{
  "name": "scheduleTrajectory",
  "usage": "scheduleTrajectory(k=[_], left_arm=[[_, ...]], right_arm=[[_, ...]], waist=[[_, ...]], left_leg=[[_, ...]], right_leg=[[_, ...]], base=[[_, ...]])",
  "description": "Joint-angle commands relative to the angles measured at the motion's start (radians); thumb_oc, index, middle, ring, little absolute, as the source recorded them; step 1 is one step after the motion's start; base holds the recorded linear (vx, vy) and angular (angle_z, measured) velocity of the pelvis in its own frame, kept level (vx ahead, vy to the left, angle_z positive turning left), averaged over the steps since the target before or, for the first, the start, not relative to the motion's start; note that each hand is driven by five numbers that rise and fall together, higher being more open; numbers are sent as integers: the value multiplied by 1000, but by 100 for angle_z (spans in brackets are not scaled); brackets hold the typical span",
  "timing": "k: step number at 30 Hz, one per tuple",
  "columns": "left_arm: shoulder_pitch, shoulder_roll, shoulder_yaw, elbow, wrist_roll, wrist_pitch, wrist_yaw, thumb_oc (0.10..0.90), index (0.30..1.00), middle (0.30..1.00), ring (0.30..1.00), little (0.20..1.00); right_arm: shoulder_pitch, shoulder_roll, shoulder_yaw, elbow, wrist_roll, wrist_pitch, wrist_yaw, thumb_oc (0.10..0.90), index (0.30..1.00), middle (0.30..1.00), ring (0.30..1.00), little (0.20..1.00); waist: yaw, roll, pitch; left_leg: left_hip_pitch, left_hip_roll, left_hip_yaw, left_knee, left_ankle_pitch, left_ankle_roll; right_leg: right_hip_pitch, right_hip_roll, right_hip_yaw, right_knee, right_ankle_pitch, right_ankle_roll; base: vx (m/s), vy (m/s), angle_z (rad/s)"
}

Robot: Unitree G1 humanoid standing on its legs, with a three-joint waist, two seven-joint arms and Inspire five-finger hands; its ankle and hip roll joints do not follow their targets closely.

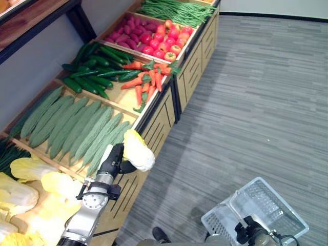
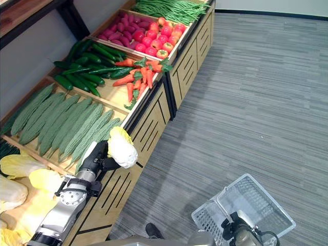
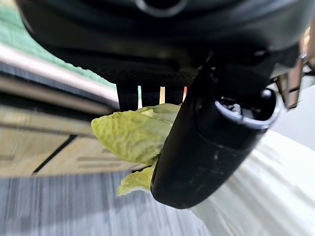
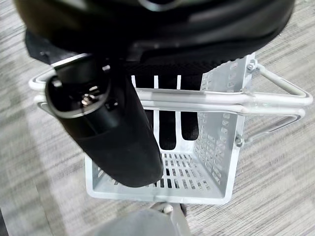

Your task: Get the vegetables into the basket

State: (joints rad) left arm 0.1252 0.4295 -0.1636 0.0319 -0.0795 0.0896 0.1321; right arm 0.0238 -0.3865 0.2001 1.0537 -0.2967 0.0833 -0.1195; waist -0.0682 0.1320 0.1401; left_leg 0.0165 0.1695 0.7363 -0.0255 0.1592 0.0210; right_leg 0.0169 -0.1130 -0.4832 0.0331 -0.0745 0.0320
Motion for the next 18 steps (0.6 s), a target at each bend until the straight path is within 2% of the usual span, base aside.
scheduleTrajectory(k=[1,2,3,4,5,6,7,8,9,10,11,14,15,17,18], left_arm=[[-109,18,113,-99,-1,-100,50,400,300,300,300,300],[-107,15,116,-92,-5,-104,52,400,300,300,300,300],[-100,13,125,-79,-11,-111,53,400,300,300,300,300],[-95,12,131,-68,-12,-118,63,400,300,300,300,300],[-96,12,132,-68,-12,-118,63,400,300,300,300,300],[-83,19,141,-72,-12,-124,75,400,300,300,300,300],[-83,20,142,-72,-12,-124,75,400,300,300,300,300],[-71,28,152,-78,-11,-123,79,400,300,300,300,300],[-63,34,154,-80,-8,-123,83,400,300,300,300,300],[-58,44,160,-81,1,-118,87,400,300,300,300,300],[-49,56,161,-86,13,-115,84,400,300,300,300,300],[-47,59,147,-80,17,-110,84,400,300,300,300,300],[-55,62,123,-54,33,-103,78,400,300,300,300,300],[-52,63,115,-43,30,-101,73,400,300,300,300,300],[-52,63,97,3,41,-90,69,400,300,300,300,300]], right_arm=[[-33,-15,64,8,40,-9,-16,400,300,300,300,300],[-38,-20,69,10,35,-11,-16,400,300,300,300,300],[-61,-45,99,8,-5,-11,-1,400,300,300,300,300],[-88,-47,113,18,10,-15,1,400,300,300,300,300],[-89,-47,114,18,10,-15,1,400,300,300,300,300],[-99,-49,115,16,31,-18,-4,400,300,300,300,300],[-99,-49,115,16,31,-19,-4,400,300,300,300,300],[-115,-50,126,30,34,-19,-2,400,300,300,300,300],[-121,-51,126,31,38,-21,-3,400,300,300,300,300],[-124,-51,129,34,39,-21,-1,400,300,300,300,300],[-123,-49,132,23,36,-19,5,400,300,300,300,300],[-111,-56,127,2,41,-15,5,400,300,300,300,300],[-116,-47,123,6,50,-11,0,400,300,300,300,300],[-112,-40,120,-1,53,-9,2,400,300,300,300,300],[-116,-25,116,-14,63,-7,-3,400,300,300,300,300]], waist=[[-6,-42,62],[3,-51,70],[43,-74,81],[72,-101,87],[71,-102,86],[92,-113,91],[91,-114,90],[113,-127,95],[124,-127,97],[126,-123,97],[120,-123,94],[118,-114,90],[115,-107,84],[116,-107,80],[114,-108,71]], left_leg=[[32,48,-22,-62,30,-218],[27,41,-59,-53,30,-214],[-19,-6,-287,-2,-10,-169],[-77,-63,-490,12,-68,-112],[-78,-64,-490,11,-66,-110],[-95,-101,-635,-14,-87,-93],[-96,-103,-636,-17,-84,-92],[-113,-139,-776,-15,-89,-88],[-126,-165,-844,-15,-86,-83],[-118,-170,-854,-18,-99,-73],[-98,-160,-824,-35,-103,-75],[-82,-164,-810,-46,-108,-65],[-62,-171,-794,-62,-119,-51],[-51,-173,-776,-62,-127,-46],[-36,-182,-758,-62,-142,-33]], right_leg=[[17,43,76,-120,-5,31],[15,47,87,-120,-8,29],[13,55,131,-120,-15,22],[11,59,177,-120,-9,10],[9,57,177,-120,-9,10],[11,68,232,-120,1,4],[9,67,230,-120,1,4],[7,82,289,-120,15,3],[2,87,314,-120,25,6],[7,92,329,-120,30,5],[13,95,339,-120,25,7],[17,85,344,-120,26,13],[21,71,350,-120,32,23],[26,65,353,-119,32,28],[28,55,362,-110,31,38]], base=[[-10,-413,-60],[4,-288,-99],[-21,-244,-137],[-20,-166,-154],[-24,-74,-173],[0,-7,-99],[-5,6,-106],[-23,64,-64],[-4,121,-104],[32,159,-94],[71,183,-87],[38,220,-66],[64,280,-35],[69,264,-14],[61,238,0]])
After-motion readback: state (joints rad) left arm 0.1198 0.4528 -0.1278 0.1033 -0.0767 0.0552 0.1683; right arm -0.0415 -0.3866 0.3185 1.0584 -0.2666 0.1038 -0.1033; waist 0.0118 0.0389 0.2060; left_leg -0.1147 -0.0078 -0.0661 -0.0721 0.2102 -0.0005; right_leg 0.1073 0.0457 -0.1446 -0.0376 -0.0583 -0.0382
